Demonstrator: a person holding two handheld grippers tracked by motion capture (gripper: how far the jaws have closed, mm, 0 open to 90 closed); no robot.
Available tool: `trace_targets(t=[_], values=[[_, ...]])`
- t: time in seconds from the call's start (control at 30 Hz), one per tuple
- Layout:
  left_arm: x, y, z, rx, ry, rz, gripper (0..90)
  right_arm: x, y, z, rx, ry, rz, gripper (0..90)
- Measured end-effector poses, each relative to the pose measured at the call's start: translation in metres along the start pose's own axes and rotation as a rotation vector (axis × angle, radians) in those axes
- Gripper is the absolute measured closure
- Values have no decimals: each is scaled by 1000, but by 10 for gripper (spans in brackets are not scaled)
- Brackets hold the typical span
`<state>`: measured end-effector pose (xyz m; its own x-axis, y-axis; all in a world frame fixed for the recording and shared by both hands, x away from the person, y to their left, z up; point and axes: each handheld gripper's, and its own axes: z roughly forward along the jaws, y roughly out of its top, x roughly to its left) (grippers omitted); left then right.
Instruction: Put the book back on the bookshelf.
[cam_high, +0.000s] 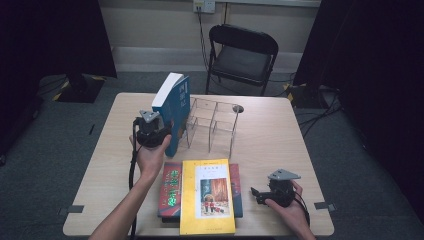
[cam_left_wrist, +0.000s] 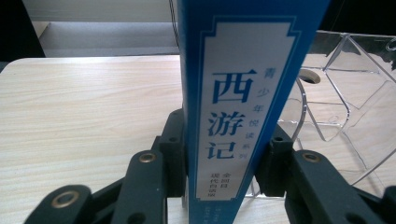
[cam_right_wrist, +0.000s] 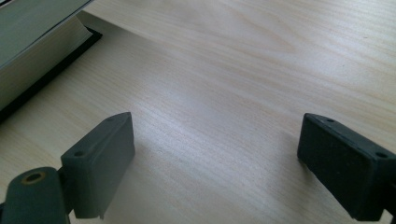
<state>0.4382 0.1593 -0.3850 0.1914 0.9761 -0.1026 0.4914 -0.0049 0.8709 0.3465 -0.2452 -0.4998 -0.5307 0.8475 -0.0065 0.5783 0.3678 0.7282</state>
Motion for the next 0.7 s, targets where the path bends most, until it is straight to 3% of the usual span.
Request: trace_targets(t=[0.07,0.1,0.13,0.17,0.2,0.3,0.37,0.5,0.63,0.7], values=[[0,0,0,1,-10,0,611,0,0,0,0,0,0,107],[2,0,0,-1,-29,-7,598,0,0,0,0,0,0,107],[8,-1,0,-7,-69,-44,585,0,0,0,0,0,0,107],[8,-1,0,-7,-69,-44,570,0,0,0,0,0,0,107],[13,-1,-1,-20,-100,-56,559,0,0,0,0,0,0,107],[17,-2,-3,-25,-131,-52,518,0,0,0,0,0,0,107],[16,-6,-8,-29,-148,-3,482,0,0,0,0,0,0,107],[21,-14,-11,-33,-170,17,462,0,0,0,0,0,0,107],[27,-26,-11,-54,-238,51,443,0,0,0,0,0,0,107],[31,-30,-10,-42,-262,81,449,0,0,0,0,0,0,107]])
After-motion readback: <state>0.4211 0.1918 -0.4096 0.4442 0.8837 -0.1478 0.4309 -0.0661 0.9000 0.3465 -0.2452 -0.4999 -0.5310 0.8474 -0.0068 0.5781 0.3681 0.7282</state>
